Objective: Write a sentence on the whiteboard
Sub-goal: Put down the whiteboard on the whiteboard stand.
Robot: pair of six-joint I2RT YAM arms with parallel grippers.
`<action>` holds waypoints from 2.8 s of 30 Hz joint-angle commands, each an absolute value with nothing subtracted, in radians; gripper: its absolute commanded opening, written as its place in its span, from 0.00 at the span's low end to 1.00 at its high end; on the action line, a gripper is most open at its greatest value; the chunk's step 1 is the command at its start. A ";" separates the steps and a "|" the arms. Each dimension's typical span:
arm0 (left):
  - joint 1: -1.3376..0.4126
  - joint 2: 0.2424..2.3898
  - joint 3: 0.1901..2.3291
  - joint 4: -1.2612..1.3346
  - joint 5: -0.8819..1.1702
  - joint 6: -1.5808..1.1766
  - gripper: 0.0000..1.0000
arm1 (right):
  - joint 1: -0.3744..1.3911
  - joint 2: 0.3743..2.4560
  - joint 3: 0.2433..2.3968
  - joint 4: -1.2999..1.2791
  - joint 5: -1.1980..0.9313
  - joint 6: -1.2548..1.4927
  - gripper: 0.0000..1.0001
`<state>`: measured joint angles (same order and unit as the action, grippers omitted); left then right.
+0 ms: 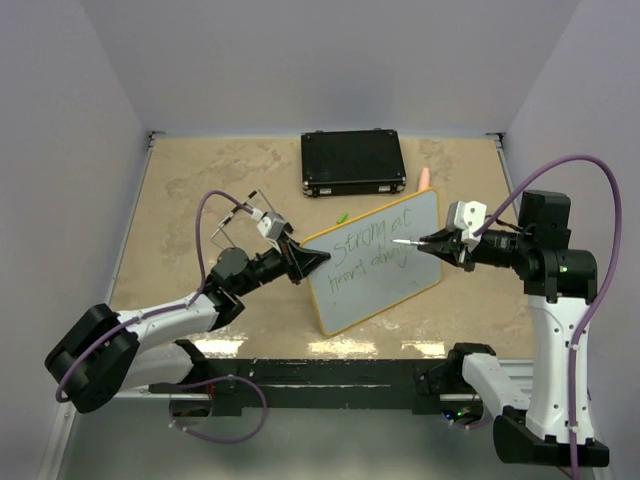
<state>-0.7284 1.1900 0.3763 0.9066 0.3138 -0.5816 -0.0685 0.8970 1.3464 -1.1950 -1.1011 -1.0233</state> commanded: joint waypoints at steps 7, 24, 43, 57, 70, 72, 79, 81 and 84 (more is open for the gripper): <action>-0.713 1.103 0.459 0.853 0.316 -0.549 0.00 | -0.074 0.904 1.411 -1.252 -1.157 -1.045 0.00; -0.641 1.068 0.564 0.839 0.340 -0.595 0.00 | -0.072 0.920 1.466 -1.253 -1.172 -1.023 0.00; -0.539 0.931 0.543 0.853 0.405 -0.670 0.00 | -0.072 0.922 1.422 -1.253 -1.209 -1.046 0.00; -0.445 0.669 0.567 0.461 0.339 -0.487 0.00 | -0.074 0.931 1.306 -1.253 -1.212 -1.106 0.00; -0.445 0.586 0.727 0.270 0.275 -0.387 0.00 | -0.074 0.963 1.141 -1.157 -1.193 -1.150 0.00; -0.445 0.586 0.741 0.261 0.268 -0.377 0.00 | -0.074 0.971 1.121 -1.147 -1.192 -1.158 0.00; -0.445 0.586 0.784 0.212 0.187 -0.312 0.00 | -0.075 0.996 1.046 -1.101 -1.195 -1.209 0.00; -0.445 0.589 0.796 0.198 0.161 -0.284 0.00 | -0.074 1.002 1.037 -1.114 -1.193 -1.241 0.00; -0.446 0.606 0.814 0.189 0.138 -0.259 0.00 | -0.074 1.000 1.032 -1.118 -1.190 -1.253 0.00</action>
<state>-0.4515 0.6205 0.7120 0.0311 0.2089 -0.3115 -0.0715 1.0061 1.0359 -1.1320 -1.1698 -1.1950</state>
